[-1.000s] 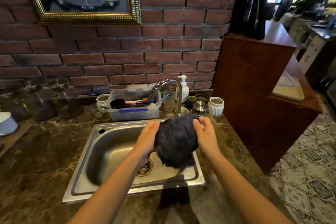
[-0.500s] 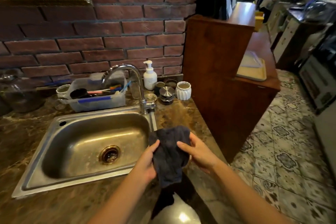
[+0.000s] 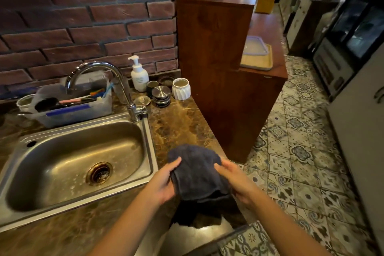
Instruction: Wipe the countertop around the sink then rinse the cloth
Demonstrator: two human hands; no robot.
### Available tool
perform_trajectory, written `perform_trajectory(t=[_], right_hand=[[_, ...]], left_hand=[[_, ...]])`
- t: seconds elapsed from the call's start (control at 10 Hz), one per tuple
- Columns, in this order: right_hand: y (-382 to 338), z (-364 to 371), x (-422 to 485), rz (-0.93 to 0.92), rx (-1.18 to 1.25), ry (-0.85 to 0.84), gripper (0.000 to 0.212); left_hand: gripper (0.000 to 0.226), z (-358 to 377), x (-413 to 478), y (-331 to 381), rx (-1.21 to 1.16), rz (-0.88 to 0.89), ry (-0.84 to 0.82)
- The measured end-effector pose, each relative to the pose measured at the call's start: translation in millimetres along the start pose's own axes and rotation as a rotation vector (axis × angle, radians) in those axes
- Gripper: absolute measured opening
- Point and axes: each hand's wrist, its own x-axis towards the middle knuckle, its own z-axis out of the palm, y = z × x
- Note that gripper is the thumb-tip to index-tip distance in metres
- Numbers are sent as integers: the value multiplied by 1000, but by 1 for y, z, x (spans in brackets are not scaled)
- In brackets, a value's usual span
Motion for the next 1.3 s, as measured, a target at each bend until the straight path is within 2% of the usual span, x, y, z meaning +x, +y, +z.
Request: perform_trajectory(t=[0.1, 0.2, 0.3, 0.4, 0.5, 0.6, 0.7, 0.8, 1.0, 1.1, 1.2, 1.3], right_hand=[[18, -22, -2, -38, -167, 110, 16], [37, -36, -7, 38, -230, 67, 20], [47, -46, -16, 53, -297, 41, 20], [60, -57, -26, 54, -753, 58, 27], [75, -63, -37, -28, -1205, 257, 44], [77, -48, -30, -258, -1286, 380, 49], [88, -37, -24, -261, -1507, 173, 56], [110, -58, -19, -193, -1694, -27, 65], [101, -65, -13, -36, -1772, -142, 69], [97, -67, -15, -41, -1731, -163, 71], [75, -55, -16, 52, -1644, -261, 79], [58, -30, -13, 162, -1540, -191, 77]], left_hand=[[29, -16, 10, -26, 72, 11, 47], [30, -26, 18, -54, 92, -5, 98], [26, -26, 24, -70, 253, -1, 130], [44, -35, 35, -80, 744, 202, 336], [61, -40, 33, -90, 1417, 588, 459], [75, -28, 39, -111, 1902, 686, 261], [85, -41, 55, -131, 2248, 593, 146], [92, -67, 63, -139, 2271, 439, 114], [100, -66, 64, -138, 2280, 313, 110], [106, -59, 55, -131, 2255, 340, 93], [101, -50, 48, -117, 2269, 316, 36], [82, -49, 41, -97, 2199, 380, 173]])
